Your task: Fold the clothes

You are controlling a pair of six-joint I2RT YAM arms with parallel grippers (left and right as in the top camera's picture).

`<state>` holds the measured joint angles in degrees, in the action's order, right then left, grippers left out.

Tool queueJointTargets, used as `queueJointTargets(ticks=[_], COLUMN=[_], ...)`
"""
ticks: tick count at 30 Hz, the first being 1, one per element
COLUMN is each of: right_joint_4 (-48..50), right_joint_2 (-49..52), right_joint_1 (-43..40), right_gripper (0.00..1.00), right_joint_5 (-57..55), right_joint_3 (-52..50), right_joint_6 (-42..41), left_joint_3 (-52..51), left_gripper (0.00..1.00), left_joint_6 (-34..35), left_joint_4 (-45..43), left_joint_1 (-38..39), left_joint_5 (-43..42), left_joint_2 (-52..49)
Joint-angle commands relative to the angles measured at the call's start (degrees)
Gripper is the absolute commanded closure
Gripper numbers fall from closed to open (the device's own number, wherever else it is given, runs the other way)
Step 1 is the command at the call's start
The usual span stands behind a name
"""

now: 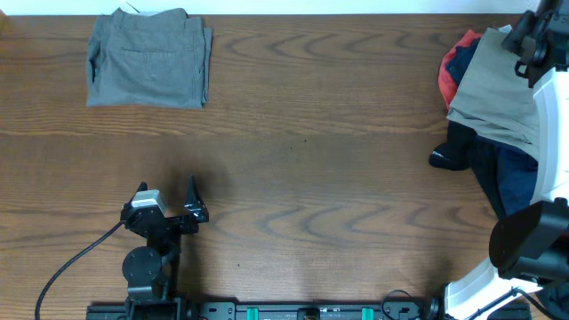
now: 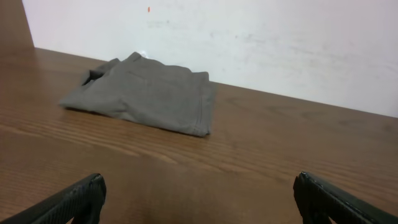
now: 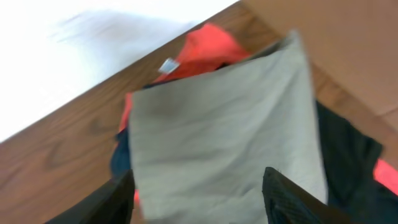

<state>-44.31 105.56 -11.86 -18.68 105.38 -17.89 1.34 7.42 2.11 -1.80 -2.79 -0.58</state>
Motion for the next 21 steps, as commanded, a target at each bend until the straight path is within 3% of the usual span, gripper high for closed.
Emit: queueJointTargets(ticks=[1, 5, 9, 13, 16, 21], right_joint_4=[-1.22, -4.11, -7.74, -10.84, -11.02, -12.07], right_joint_2=[3.58, 7.61, 10.93, 13.49, 14.12, 14.12], right_joint_1=[1.84, 3.06, 4.83, 8.35, 11.96, 19.34], right_gripper=[0.35, 0.31, 0.27, 0.16, 0.14, 0.11], right_joint_5=[7.23, 9.31, 15.82, 5.86, 0.57, -20.74], right_joint_3=[0.76, 0.76, 0.76, 0.76, 0.76, 0.76], right_joint_6=[4.85, 9.94, 22.97, 22.45, 22.49, 21.14], left_joint_3=[-1.11, -1.11, -1.11, -1.11, -1.11, -1.11], left_gripper=[0.02, 0.02, 0.02, 0.02, 0.02, 0.02], left_joint_6=[-0.79, -0.79, -0.79, -0.79, -0.79, -0.79], left_joint_4=[1.7, 1.73, 1.7, 1.73, 1.7, 1.7], left_joint_1=[0.11, 0.11, 0.11, 0.11, 0.11, 0.11], left_joint_5=[0.9, 0.9, 0.9, 0.9, 0.9, 0.9], left_joint_2=[0.35, 0.35, 0.35, 0.35, 0.35, 0.35])
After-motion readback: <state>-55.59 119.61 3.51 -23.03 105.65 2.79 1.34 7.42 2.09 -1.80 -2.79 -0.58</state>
